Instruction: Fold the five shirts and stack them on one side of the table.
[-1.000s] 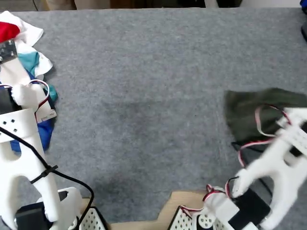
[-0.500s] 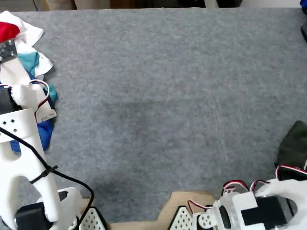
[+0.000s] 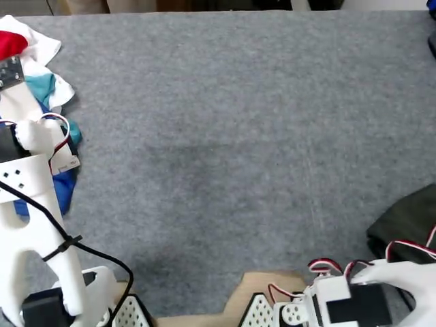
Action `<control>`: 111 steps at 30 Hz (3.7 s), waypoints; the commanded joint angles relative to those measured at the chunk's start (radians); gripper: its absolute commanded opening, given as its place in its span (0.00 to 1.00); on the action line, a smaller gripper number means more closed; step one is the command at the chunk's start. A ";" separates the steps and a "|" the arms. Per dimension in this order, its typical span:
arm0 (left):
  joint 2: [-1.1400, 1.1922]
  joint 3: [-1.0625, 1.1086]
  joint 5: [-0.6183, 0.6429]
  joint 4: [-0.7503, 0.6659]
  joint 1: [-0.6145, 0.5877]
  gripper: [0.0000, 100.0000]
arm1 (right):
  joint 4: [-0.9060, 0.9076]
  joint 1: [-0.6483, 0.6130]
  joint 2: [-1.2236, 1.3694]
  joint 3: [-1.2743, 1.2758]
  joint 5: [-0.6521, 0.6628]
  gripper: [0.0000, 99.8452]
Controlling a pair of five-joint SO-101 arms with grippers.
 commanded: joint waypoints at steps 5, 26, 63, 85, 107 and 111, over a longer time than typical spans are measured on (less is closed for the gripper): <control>-0.030 -0.009 -0.028 0.009 -0.008 0.02 | 0.069 0.051 -0.076 0.005 0.046 0.01; -0.030 -0.009 -0.028 0.009 -0.011 0.02 | 0.080 0.084 -0.082 0.128 0.222 0.34; -0.016 0.229 0.078 -0.503 0.117 0.02 | -0.083 -1.577 0.214 -0.446 0.328 0.03; 0.803 0.298 -0.173 -0.331 0.262 0.02 | 0.660 -1.560 1.023 -1.234 0.442 0.01; 0.364 0.876 -0.282 -0.526 0.261 0.02 | 0.655 -1.653 0.639 -0.733 0.500 0.01; 0.170 0.882 -0.307 -0.494 0.272 0.02 | 0.635 -1.647 0.588 -0.799 0.500 0.01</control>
